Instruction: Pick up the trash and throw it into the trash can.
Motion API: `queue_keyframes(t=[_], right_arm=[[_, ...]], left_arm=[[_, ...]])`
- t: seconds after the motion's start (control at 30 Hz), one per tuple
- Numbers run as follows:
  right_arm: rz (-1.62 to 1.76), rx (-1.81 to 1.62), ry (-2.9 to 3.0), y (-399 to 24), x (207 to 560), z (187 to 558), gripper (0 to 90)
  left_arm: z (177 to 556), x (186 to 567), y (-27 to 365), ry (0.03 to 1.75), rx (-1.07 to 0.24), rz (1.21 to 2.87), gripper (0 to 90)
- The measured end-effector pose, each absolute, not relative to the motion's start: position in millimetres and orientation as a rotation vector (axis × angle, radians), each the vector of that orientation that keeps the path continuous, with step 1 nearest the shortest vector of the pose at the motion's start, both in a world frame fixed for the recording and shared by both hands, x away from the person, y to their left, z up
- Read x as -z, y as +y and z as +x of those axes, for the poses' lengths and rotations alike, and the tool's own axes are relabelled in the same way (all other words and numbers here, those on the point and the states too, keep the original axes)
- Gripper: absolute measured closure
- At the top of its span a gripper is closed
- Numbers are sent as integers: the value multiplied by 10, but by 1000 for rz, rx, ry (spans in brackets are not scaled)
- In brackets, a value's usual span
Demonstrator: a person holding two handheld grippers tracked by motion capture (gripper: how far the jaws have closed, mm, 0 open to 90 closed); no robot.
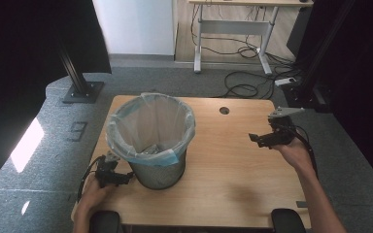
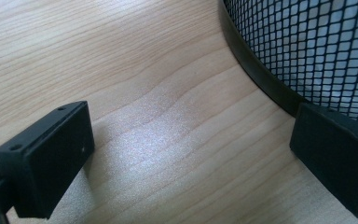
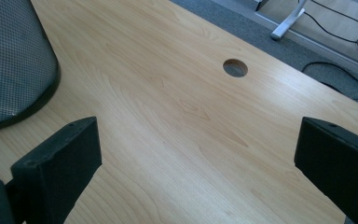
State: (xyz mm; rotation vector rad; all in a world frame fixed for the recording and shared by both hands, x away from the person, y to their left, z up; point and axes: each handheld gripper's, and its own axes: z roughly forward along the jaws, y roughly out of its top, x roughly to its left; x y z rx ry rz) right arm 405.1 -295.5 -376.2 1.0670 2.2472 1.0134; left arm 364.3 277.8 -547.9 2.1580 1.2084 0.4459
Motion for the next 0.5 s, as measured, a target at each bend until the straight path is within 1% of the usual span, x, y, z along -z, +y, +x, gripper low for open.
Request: queue_keyframes(t=[0.5], right_arm=[[1097, -976, 2260, -3031, 4334, 3966, 3]], left_arm=[[3647, 5478, 2780, 1206, -445, 2159, 0]])
